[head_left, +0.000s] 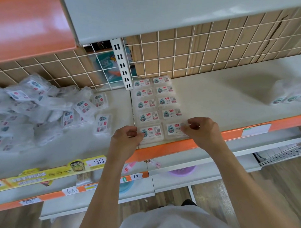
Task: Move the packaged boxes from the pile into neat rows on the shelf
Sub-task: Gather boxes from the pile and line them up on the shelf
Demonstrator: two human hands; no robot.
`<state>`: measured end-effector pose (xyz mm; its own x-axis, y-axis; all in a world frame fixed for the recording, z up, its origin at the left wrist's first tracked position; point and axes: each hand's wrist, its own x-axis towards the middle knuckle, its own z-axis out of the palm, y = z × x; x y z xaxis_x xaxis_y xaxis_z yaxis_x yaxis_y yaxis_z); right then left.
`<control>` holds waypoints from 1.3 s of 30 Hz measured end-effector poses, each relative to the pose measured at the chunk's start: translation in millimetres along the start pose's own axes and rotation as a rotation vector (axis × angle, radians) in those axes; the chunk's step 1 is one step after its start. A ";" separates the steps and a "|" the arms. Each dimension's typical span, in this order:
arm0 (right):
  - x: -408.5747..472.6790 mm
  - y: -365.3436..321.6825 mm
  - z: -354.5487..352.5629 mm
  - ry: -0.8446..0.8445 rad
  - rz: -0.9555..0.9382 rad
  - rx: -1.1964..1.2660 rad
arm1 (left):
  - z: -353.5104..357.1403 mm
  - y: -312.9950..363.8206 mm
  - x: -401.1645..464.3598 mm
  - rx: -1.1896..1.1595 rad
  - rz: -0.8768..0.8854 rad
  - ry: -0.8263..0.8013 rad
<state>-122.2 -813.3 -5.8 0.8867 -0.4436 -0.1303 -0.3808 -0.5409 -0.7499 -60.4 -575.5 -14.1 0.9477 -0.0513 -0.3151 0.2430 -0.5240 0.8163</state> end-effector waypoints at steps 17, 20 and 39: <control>-0.9 -2.2 6.2 0.016 -0.036 -0.038 | 7.8 2.8 -3.3 0.104 0.051 0.080; -0.9 -1.6 8.7 0.038 -0.045 -0.055 | 9.0 5.3 -5.3 0.126 0.061 0.095; -51.7 -54.0 31.2 -0.045 -0.428 -0.277 | -36.6 -1.2 -51.1 0.219 0.143 0.148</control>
<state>-139.3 -738.8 21.1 0.9866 -0.1130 0.1178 -0.0313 -0.8392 -0.5430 -101.5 -541.1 18.7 0.9928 -0.0213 -0.1176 0.0702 -0.6923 0.7182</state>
